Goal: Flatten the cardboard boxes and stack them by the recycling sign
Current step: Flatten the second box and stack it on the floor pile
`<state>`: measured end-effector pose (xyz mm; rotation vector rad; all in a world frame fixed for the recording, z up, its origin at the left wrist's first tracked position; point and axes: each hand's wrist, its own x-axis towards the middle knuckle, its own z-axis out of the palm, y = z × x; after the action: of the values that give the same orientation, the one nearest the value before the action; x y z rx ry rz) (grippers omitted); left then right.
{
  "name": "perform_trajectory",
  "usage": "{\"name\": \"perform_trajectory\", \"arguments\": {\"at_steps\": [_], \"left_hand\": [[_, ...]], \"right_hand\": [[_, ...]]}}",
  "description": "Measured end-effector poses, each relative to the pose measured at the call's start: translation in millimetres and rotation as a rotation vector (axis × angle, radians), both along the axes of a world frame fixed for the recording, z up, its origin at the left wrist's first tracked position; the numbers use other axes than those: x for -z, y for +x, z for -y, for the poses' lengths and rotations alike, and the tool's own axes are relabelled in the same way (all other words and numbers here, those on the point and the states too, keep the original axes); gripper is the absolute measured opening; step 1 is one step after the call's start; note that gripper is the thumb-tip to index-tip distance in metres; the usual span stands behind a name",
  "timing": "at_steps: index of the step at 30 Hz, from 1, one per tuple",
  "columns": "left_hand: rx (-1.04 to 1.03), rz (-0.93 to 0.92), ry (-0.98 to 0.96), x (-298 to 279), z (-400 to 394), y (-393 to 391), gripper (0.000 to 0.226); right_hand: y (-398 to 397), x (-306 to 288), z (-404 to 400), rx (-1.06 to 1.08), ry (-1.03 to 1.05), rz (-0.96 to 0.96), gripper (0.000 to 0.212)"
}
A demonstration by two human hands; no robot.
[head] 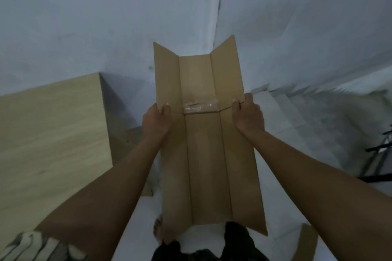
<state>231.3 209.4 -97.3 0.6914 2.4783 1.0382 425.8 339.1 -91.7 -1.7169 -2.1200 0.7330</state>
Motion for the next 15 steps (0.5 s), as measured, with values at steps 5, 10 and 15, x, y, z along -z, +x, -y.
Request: {"name": "perform_trajectory", "arguments": {"at_steps": [5,10,15], "left_hand": [[-0.217,0.028,-0.12,33,-16,28,0.047],[-0.336,0.064,-0.211,80,-25,41,0.052],[-0.374,0.088,-0.224,147,-38,26,0.05]], "right_hand": [[-2,45,-45,-0.137,-0.079,0.033,0.036],[-9,99,-66,-0.224,-0.127,0.069,0.037],[-24,167,-80,-0.248,-0.158,0.122,0.035]]}}
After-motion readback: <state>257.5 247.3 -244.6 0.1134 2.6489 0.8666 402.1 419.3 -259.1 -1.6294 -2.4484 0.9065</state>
